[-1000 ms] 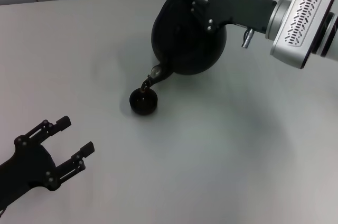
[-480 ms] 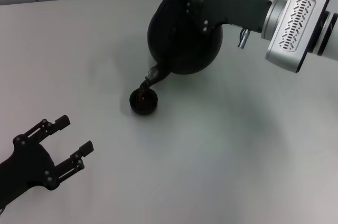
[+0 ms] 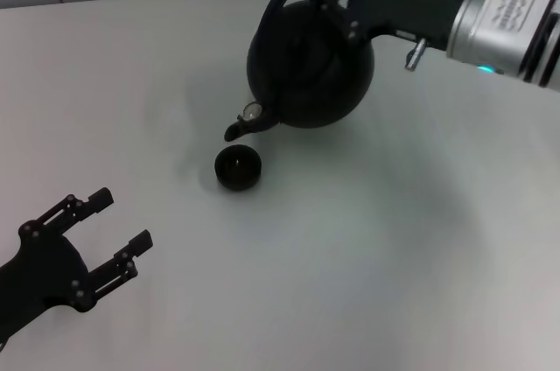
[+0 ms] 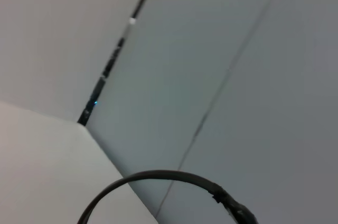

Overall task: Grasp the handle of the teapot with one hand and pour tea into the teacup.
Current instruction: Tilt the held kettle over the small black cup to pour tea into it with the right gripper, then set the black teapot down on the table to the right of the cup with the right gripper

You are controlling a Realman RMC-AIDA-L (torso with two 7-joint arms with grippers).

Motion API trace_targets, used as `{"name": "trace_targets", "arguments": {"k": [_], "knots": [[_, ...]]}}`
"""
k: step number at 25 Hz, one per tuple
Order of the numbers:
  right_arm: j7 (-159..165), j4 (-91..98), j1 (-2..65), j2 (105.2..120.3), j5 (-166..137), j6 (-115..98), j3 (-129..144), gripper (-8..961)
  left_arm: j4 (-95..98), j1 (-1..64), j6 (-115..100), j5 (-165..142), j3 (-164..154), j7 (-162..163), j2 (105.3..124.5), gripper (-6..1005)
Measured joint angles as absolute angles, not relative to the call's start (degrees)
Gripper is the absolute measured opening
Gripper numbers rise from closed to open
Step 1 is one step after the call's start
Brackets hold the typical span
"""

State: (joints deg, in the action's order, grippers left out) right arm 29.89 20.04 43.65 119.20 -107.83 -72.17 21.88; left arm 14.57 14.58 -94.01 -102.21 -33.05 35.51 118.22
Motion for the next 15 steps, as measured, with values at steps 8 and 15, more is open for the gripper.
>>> {"name": "trace_targets", "arguments": {"k": [8,15], "knots": [[49.97,21.95,40.63,119.05,-104.77,-71.54,20.98,84,14.68,14.35,-94.04,-102.12,-33.04,35.51,118.19,737],[55.88,22.91,35.75,118.91,-96.18,-72.2,21.07,83,14.68,14.35,-94.26,-102.12,-33.04,35.51,118.19,736]]}}
